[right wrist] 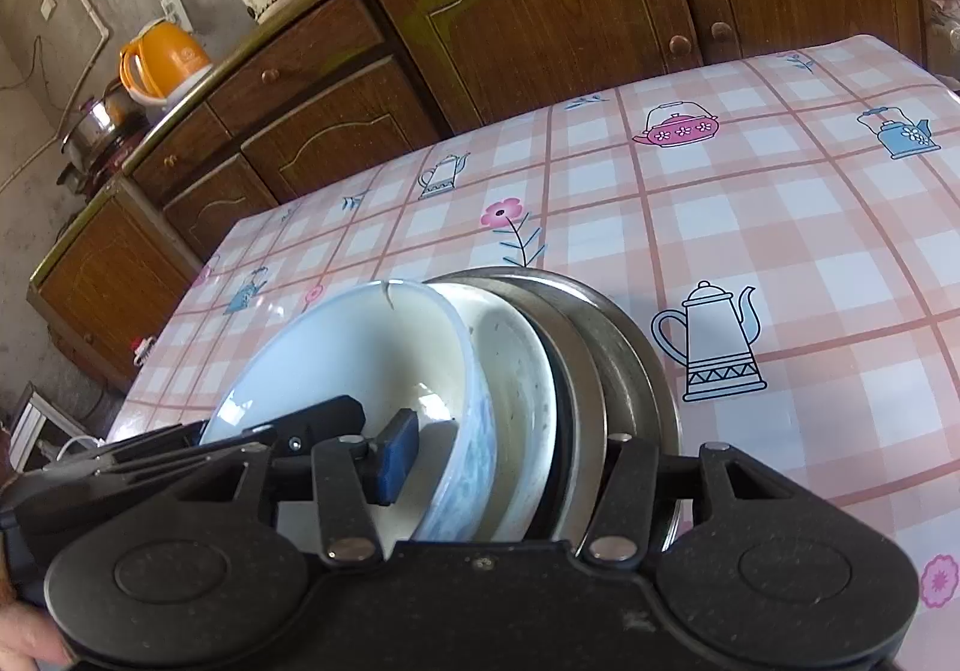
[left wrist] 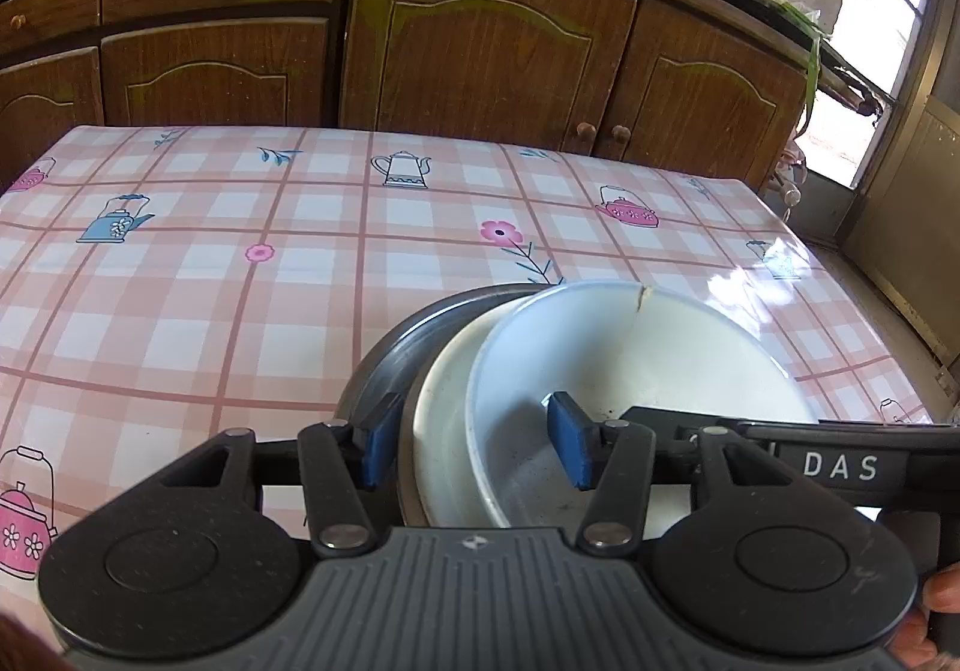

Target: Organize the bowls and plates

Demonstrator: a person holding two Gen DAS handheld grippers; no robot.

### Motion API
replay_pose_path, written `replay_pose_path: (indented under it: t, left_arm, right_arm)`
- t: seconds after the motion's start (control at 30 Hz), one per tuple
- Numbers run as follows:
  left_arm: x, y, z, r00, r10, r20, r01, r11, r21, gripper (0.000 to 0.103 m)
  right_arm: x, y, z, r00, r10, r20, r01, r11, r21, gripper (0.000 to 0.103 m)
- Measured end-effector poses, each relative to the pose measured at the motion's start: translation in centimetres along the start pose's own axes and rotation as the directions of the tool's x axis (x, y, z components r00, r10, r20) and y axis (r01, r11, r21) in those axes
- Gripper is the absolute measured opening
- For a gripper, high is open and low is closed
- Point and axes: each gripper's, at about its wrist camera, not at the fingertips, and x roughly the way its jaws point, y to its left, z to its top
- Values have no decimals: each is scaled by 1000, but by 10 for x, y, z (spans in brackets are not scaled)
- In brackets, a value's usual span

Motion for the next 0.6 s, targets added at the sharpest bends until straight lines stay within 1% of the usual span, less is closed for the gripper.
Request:
replay_pose_path:
  t: [0.07, 0.17, 0.23, 0.33, 0.43, 0.5, 0.53, 0.6]
  left_arm:
    - [-1, 1, 0, 1000, 6, 2, -6, 1000, -1, 54]
    - [-3, 3, 0, 1000, 14, 2, -14, 1000, 0, 55]
    - [-6, 4, 0, 1000, 21, 6, -21, 1000, 6, 55]
    - [-12, 5, -1, 1000, 14, 9, -14, 1000, 5, 55]
    - [-13, 2, -3, 1000, 31, 3, -31, 999, 33, 55]
    - [-10, 0, -5, 999, 51, -9, -50, 997, 64, 61]
    - [-9, 0, -6, 999, 50, -7, -50, 996, 69, 62]
    - [-8, 0, -7, 998, 55, -2, -55, 996, 74, 63]
  right_arm:
    - [-1, 1, 1, 1000, -7, -15, 6, 1000, -4, 62]
    - [-1, 5, 2, 999, -29, -41, 27, 999, -41, 65]
    - [0, 7, 2, 998, -28, -63, 25, 998, -52, 67]
    - [0, 4, 3, 995, -17, -93, 14, 999, -39, 67]
    - [-1, 1, 5, 995, -17, -102, 15, 1000, -22, 68]
    - [-1, 2, 5, 994, -21, -110, 19, 1000, -22, 69]
    - [-1, 4, 5, 993, -23, -113, 20, 999, -33, 69]
    - [-3, 5, 5, 992, -34, -118, 29, 999, -43, 73]
